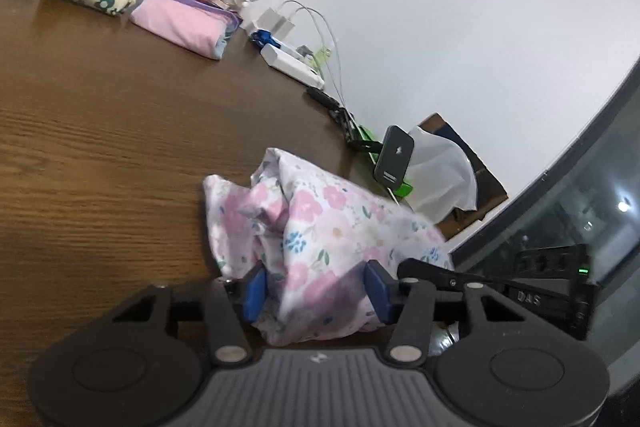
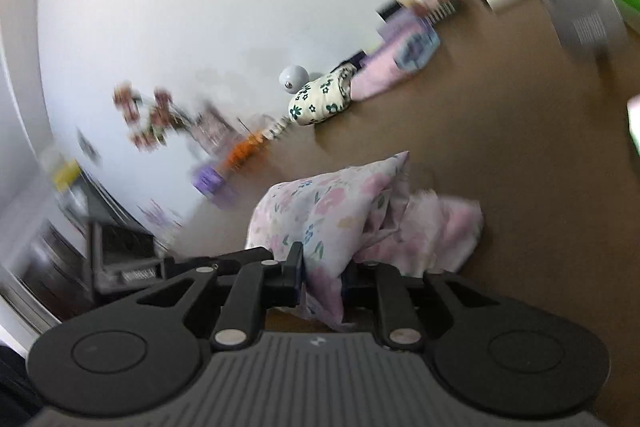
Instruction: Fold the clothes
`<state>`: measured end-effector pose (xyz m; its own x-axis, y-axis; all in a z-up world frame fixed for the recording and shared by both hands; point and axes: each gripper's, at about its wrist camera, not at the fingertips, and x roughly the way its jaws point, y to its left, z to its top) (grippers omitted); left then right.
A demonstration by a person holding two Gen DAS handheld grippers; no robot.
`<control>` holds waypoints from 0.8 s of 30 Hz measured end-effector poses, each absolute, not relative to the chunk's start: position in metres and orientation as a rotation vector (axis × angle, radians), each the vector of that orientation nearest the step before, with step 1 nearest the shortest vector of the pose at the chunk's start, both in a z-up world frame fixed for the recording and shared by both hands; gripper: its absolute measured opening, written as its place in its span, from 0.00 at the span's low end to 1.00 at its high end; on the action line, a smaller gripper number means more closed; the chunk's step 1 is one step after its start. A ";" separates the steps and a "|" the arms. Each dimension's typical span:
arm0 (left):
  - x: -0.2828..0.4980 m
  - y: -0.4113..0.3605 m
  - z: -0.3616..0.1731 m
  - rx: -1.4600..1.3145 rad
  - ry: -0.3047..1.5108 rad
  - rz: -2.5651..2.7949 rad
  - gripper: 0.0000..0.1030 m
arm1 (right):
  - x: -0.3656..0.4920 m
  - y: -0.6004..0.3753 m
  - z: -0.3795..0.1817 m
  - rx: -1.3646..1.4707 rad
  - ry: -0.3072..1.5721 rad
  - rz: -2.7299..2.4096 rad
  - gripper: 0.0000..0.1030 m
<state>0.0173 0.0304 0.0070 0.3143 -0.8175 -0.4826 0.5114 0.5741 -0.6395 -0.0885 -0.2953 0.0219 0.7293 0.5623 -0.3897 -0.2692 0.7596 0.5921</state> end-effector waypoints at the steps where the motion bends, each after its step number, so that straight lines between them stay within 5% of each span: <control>1: 0.017 0.029 0.006 -0.410 0.879 -0.898 0.31 | -0.087 -0.292 0.026 0.486 0.591 0.469 0.21; 9: 0.020 0.025 0.007 -0.384 0.885 -0.844 0.31 | -0.086 -0.279 0.029 0.308 0.565 0.263 0.48; 11: 0.013 0.021 0.016 -0.344 0.847 -0.844 0.43 | -0.094 -0.275 0.033 0.271 0.536 0.218 0.49; 15: 0.001 0.017 0.033 -0.211 0.736 -0.739 0.56 | -0.100 -0.286 0.036 0.351 0.505 0.122 0.72; 20: 0.002 0.008 0.036 -0.169 0.664 -0.690 0.66 | -0.083 -0.303 0.015 0.505 0.554 0.073 0.69; 24: 0.013 -0.002 0.027 -0.196 0.678 -0.701 0.66 | -0.077 -0.305 0.006 0.541 0.571 0.113 0.51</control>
<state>0.0127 -0.0018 0.0269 0.5624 -0.6521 -0.5084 0.5302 0.7562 -0.3835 -0.0767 -0.3052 0.0061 0.8393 0.2476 -0.4841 0.0455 0.8552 0.5164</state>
